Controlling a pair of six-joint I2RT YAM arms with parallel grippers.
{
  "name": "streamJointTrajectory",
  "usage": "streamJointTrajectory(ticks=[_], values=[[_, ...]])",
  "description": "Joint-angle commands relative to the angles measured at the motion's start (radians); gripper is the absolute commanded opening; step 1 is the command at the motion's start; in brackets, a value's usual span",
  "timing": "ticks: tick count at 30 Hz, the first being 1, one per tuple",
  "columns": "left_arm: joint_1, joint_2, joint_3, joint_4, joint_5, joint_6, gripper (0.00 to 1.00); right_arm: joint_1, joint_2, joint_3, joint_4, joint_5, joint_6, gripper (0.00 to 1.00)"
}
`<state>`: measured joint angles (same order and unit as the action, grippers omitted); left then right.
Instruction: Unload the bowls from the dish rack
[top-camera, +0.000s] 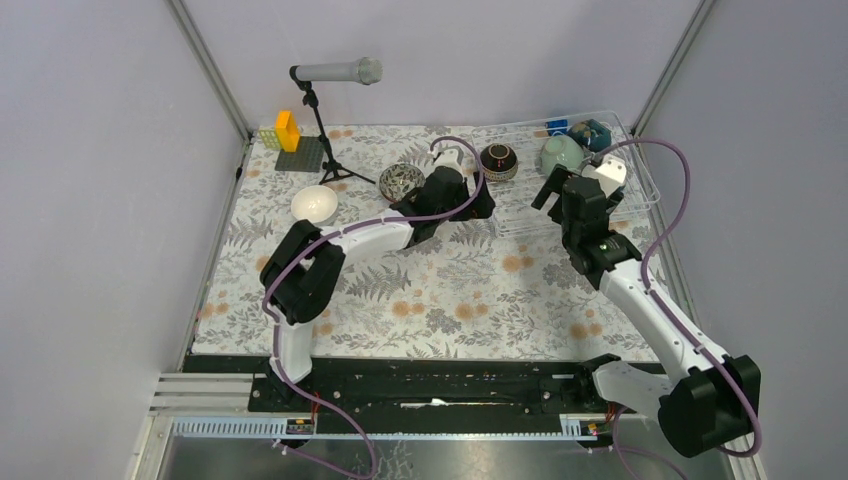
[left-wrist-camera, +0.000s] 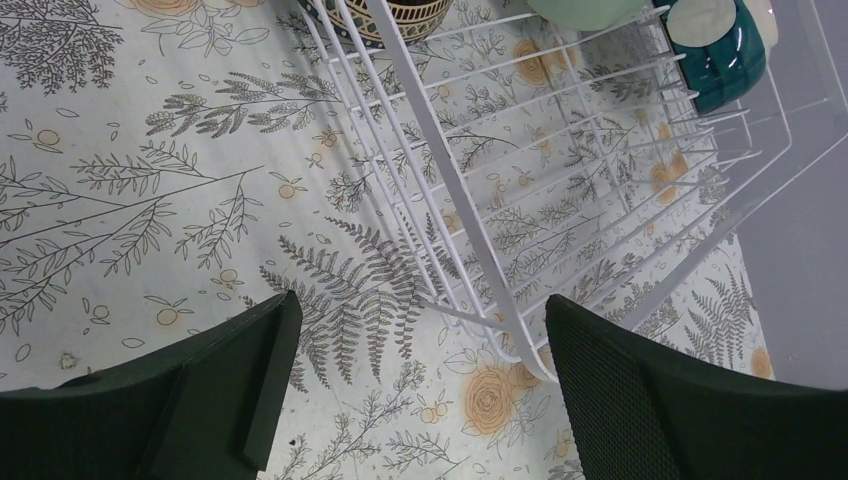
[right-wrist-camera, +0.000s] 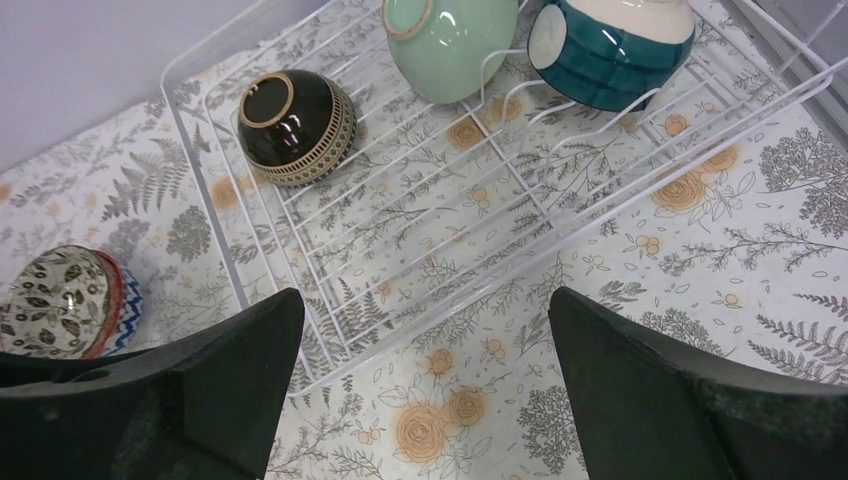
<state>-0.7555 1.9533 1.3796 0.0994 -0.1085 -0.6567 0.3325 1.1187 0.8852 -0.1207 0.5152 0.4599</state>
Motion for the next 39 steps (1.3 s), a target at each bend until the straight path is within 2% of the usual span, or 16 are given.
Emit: streamJointTrajectory(ticks=[1,5,8,16,20,23,33,39], values=[[-0.003,0.021,0.052,0.037,-0.001,-0.020,0.98,-0.003,-0.053,-0.033,0.112,0.023,0.017,1.00],[-0.005,0.081,0.112,0.020,0.028,-0.045,0.97,-0.003,-0.054,-0.044,0.113,0.021,0.019,1.00],[-0.010,0.115,0.147,0.019,0.040,-0.055,0.85,-0.003,-0.050,-0.046,0.113,0.019,0.025,1.00],[-0.023,0.106,0.125,0.054,0.009,-0.057,0.30,-0.003,-0.027,-0.048,0.113,0.016,0.034,1.00],[-0.023,0.056,0.065,0.069,-0.011,-0.043,0.11,-0.003,-0.015,-0.049,0.113,0.015,0.037,1.00],[-0.023,0.009,0.024,0.066,-0.017,-0.027,0.02,-0.003,-0.006,-0.048,0.113,0.014,0.035,1.00],[-0.023,-0.127,-0.117,0.058,-0.001,-0.004,0.00,-0.003,0.068,-0.011,0.147,-0.142,-0.013,1.00],[-0.023,-0.201,-0.206,0.049,0.029,0.013,0.00,-0.004,0.101,0.030,0.081,-0.153,-0.012,1.00]])
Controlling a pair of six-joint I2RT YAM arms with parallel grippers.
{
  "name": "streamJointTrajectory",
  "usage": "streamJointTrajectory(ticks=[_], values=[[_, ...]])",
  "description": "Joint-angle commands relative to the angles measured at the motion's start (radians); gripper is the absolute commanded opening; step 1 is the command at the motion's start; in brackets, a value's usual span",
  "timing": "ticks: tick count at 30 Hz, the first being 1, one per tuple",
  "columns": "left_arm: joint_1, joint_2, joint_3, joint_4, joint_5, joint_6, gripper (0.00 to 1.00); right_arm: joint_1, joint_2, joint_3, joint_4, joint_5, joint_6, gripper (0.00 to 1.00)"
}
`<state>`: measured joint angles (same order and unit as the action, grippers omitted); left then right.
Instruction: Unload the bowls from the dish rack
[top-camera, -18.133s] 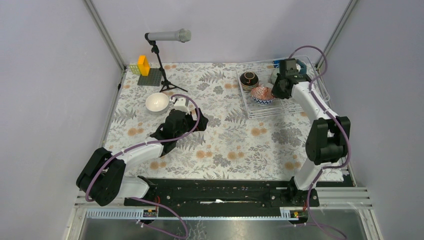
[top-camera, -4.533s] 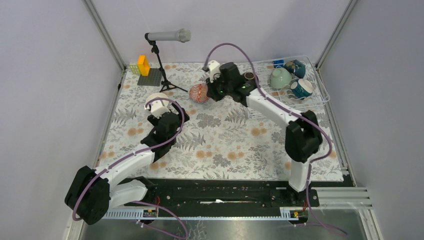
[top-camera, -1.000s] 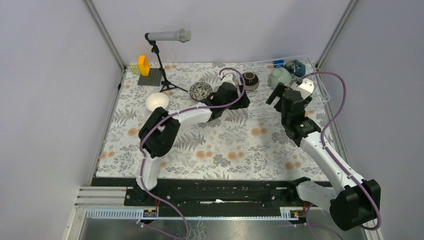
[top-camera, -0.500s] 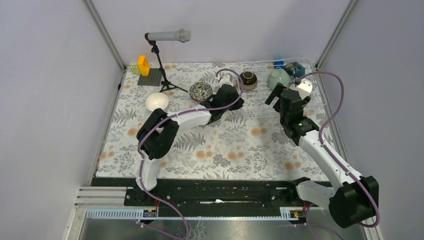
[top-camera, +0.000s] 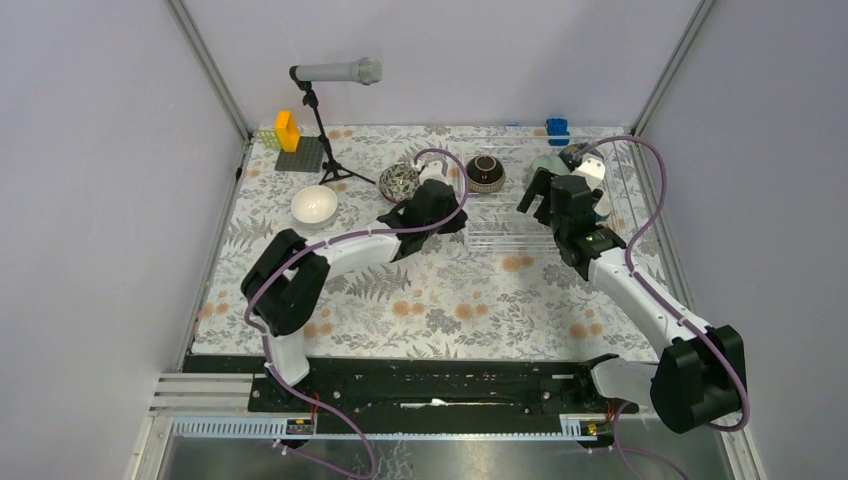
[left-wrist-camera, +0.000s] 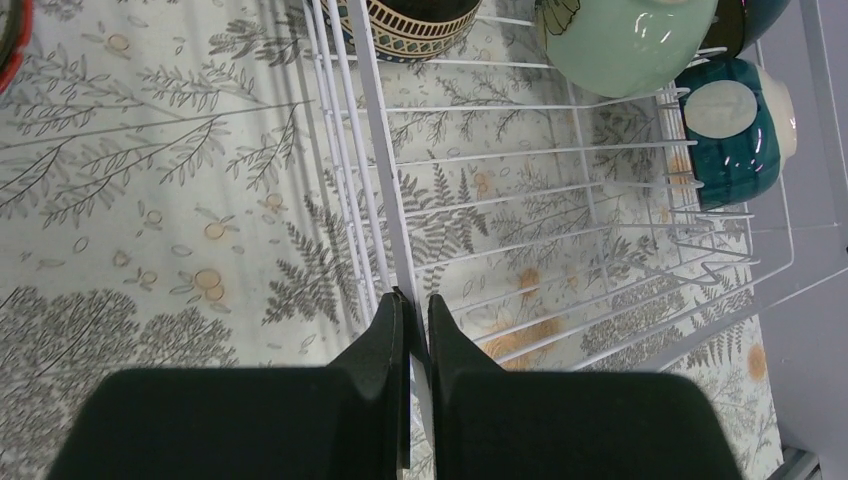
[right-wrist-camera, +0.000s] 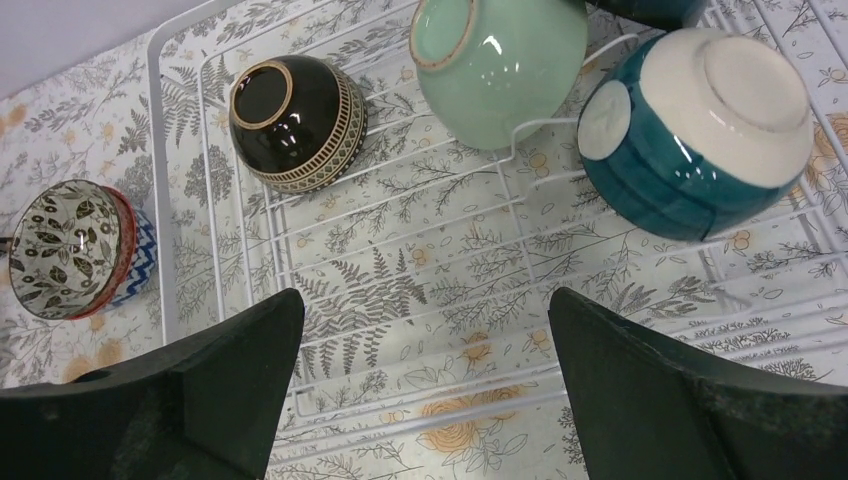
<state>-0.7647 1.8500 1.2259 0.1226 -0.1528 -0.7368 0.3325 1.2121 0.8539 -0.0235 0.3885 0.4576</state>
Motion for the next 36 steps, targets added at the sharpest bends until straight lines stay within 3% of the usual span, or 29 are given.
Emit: streamJointTrajectory(ticks=[1,10,15,18,21,25,28,36], values=[[-0.014,-0.110,-0.063,0.022,0.077,0.095,0.01,-0.003,0.012,0.070,-0.026,-0.029,-0.003,1.00],[-0.014,-0.209,-0.214,0.097,0.176,0.095,0.11,-0.003,0.117,0.164,-0.075,-0.161,0.037,1.00],[-0.013,-0.236,-0.274,0.162,0.254,0.093,0.27,-0.003,0.179,0.156,0.008,-0.272,0.130,1.00],[-0.016,-0.246,-0.301,0.198,0.294,0.102,0.29,-0.003,0.240,0.161,0.072,-0.311,0.183,1.00],[-0.017,-0.256,-0.323,0.224,0.331,0.114,0.34,-0.002,0.313,0.197,0.102,-0.342,0.190,1.00],[-0.019,-0.285,-0.355,0.241,0.368,0.140,0.48,-0.001,0.386,0.241,0.102,-0.342,0.190,1.00],[-0.019,-0.326,-0.378,0.225,0.344,0.154,0.63,-0.002,0.426,0.252,0.189,-0.387,0.180,1.00],[-0.017,-0.460,-0.422,0.116,0.210,0.189,0.67,-0.002,0.529,0.309,0.235,-0.334,0.223,1.00]])
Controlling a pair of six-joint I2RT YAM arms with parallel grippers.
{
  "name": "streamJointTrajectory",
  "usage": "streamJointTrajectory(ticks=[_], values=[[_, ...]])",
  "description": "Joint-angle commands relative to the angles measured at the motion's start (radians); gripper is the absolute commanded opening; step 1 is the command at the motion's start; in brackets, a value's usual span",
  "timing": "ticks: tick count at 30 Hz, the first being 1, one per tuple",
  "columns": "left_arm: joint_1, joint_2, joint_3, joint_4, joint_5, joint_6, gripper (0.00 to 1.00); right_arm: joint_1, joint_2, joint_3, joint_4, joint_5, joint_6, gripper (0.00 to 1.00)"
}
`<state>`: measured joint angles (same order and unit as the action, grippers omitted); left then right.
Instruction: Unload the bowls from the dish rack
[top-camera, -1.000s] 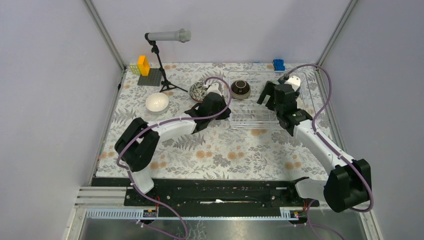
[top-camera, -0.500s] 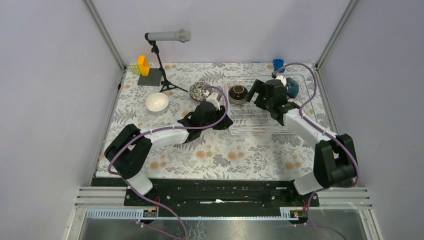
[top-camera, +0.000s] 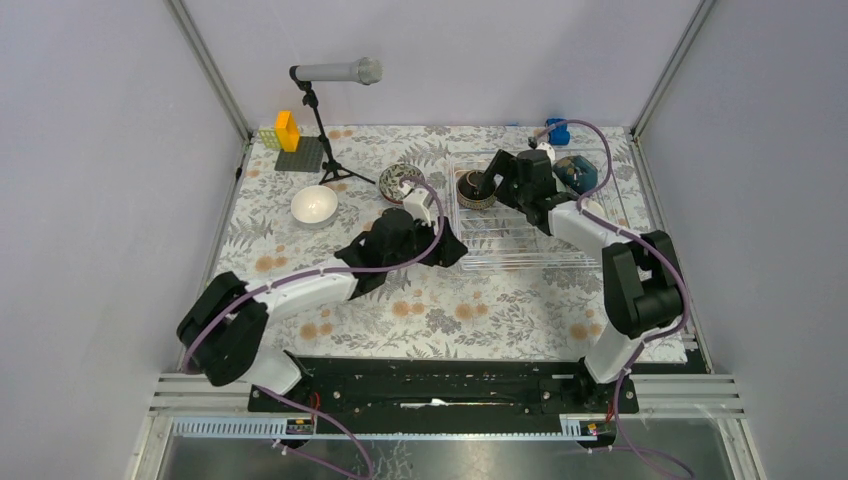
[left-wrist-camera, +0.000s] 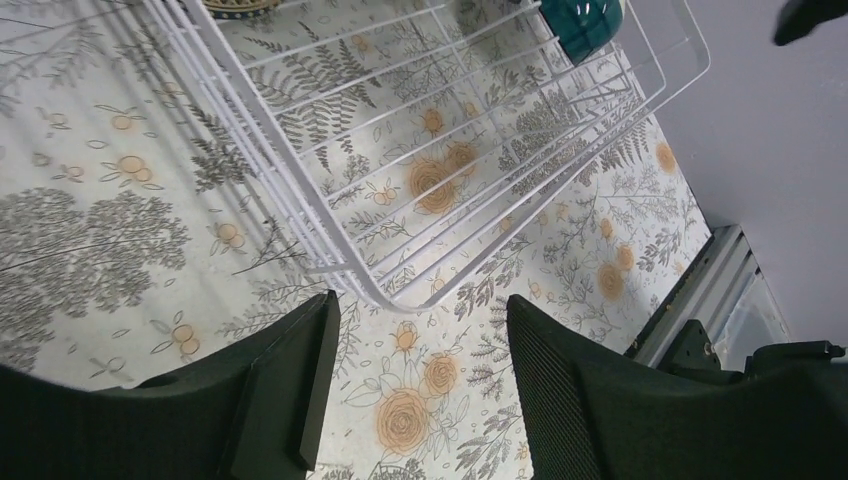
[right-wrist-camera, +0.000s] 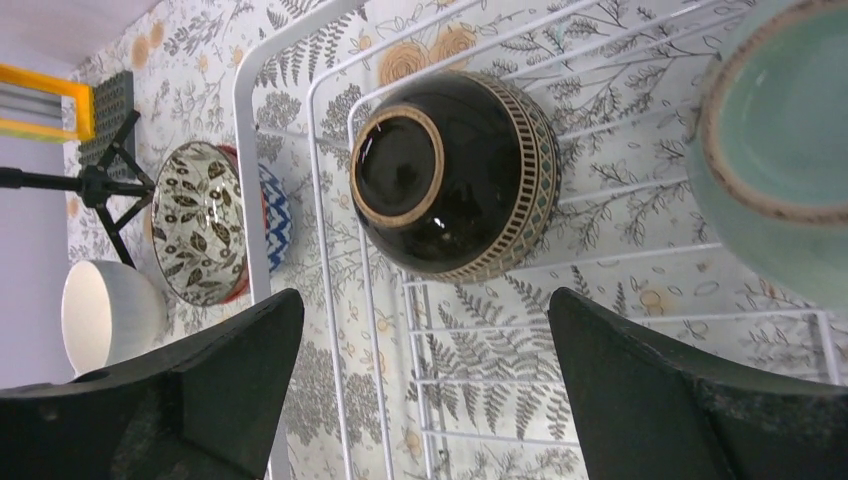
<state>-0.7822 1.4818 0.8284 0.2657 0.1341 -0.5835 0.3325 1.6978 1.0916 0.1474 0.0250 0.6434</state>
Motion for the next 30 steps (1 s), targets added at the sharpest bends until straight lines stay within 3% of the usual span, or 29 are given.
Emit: streamJointTrajectory(ticks=[1,8,19,30], values=[[0.000,-0.113,-0.034,-0.041,-0.103,0.037,0.68,-0.001,0.055,0.081,0.062,0.042,0.051,1.00],[0.001,-0.280,-0.141,-0.101,-0.296,-0.023,0.77,-0.001,0.140,0.119,0.100,0.067,0.110,1.00],[0.002,-0.449,-0.245,-0.178,-0.391,-0.028,0.81,-0.001,0.213,0.108,0.143,0.145,0.187,1.00],[0.003,-0.458,-0.278,-0.175,-0.408,-0.035,0.81,-0.004,0.280,0.100,0.183,0.118,0.261,1.00]])
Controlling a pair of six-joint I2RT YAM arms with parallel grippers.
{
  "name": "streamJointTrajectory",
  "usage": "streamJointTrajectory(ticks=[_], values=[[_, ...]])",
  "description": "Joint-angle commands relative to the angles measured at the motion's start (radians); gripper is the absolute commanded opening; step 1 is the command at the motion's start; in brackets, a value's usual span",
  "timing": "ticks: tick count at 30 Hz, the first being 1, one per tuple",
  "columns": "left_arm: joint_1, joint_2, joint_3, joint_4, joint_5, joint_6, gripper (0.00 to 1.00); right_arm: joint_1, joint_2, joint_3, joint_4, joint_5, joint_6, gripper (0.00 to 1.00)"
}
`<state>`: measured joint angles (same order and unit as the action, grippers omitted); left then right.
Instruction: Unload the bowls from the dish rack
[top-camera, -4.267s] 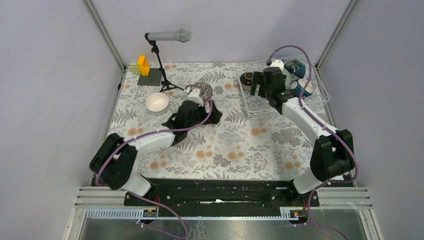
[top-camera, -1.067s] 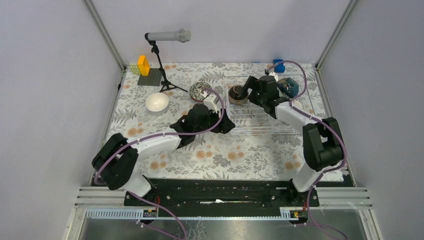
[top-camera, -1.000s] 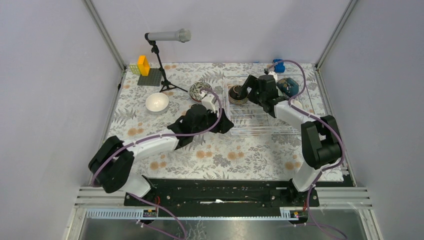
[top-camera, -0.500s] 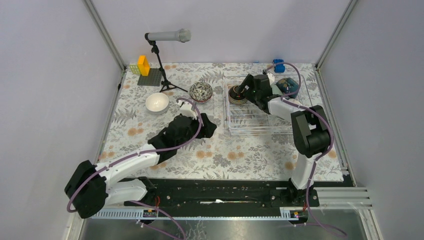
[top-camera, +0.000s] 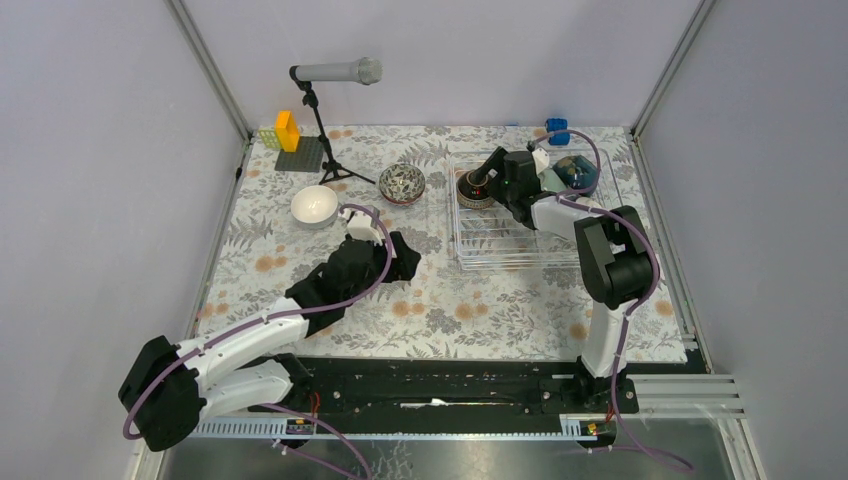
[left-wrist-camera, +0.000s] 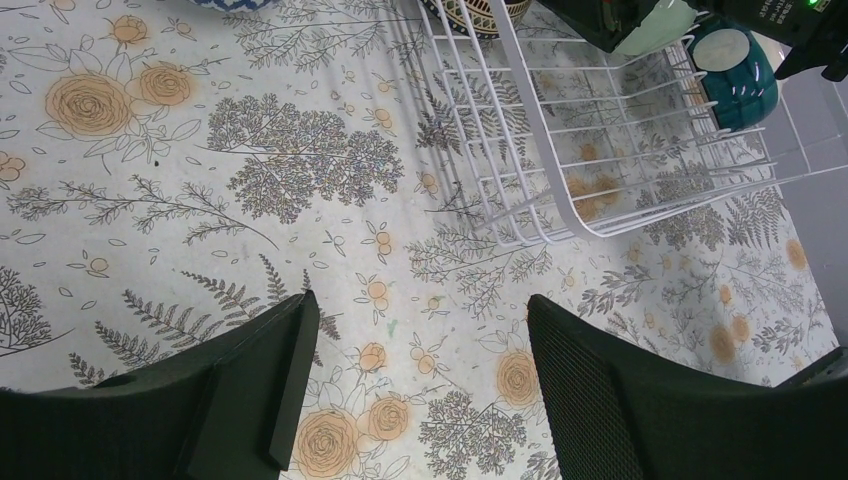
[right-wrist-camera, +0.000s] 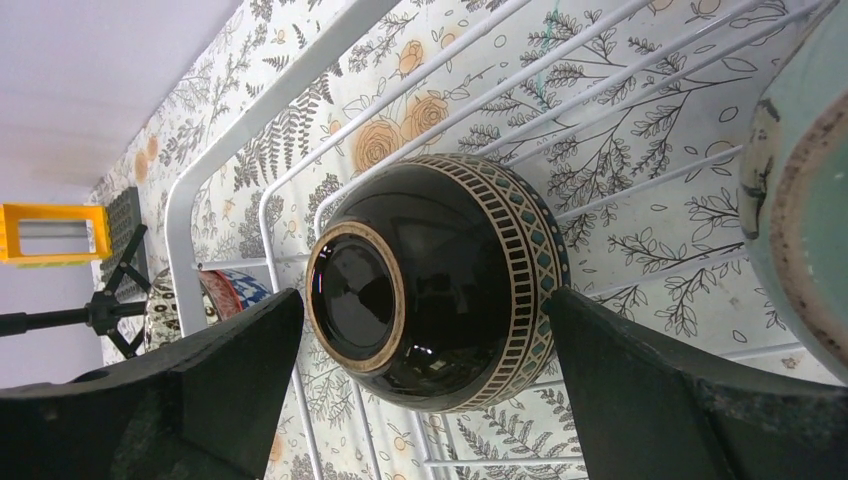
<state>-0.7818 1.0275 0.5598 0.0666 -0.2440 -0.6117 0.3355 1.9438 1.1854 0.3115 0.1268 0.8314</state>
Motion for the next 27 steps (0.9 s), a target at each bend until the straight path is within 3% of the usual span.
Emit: streamJointTrajectory(ticks=[1,21,27], values=[[0.002,-0.003,-0.009,0.025,-0.029,-0.008,0.81,-0.007,0.032,0.001,0.020,0.024,0.084,1.00],[0.002,0.004,-0.017,0.053,-0.031,-0.010,0.81,0.035,-0.036,0.029,-0.140,0.167,0.069,1.00],[0.002,-0.002,-0.020,0.052,-0.031,-0.011,0.81,0.065,-0.017,0.030,-0.119,0.214,0.145,1.00]])
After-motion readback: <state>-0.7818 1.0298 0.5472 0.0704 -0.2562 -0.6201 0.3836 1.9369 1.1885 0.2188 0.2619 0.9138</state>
